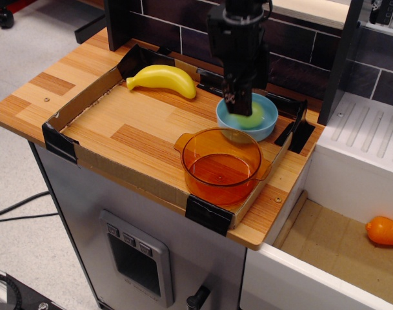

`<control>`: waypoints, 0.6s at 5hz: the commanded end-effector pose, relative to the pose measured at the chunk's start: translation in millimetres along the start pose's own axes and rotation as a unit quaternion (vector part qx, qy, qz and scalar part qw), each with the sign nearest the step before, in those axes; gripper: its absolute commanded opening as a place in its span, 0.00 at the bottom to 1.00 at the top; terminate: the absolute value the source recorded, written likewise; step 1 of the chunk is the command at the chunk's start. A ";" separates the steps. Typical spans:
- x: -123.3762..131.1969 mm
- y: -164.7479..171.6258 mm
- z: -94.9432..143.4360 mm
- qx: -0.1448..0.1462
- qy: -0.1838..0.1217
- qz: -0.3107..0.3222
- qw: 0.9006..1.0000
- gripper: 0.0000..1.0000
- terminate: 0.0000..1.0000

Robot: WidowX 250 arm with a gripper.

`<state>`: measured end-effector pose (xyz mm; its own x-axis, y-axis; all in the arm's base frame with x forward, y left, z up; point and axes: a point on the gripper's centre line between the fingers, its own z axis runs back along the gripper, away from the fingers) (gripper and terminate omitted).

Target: Put pear in bowl

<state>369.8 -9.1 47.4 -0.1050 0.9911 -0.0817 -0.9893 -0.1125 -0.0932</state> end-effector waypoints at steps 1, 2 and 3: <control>12.4 5.2 42.7 -0.026 0.039 -0.013 0.999 1.00 0.00; 18.0 7.2 74.1 -0.049 0.043 -0.003 0.998 1.00 0.00; 31.3 9.1 102.3 -0.047 0.036 0.004 0.998 1.00 0.00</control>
<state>346.8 28.0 118.1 -0.1239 0.9797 -0.1579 -0.9839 -0.1419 -0.1083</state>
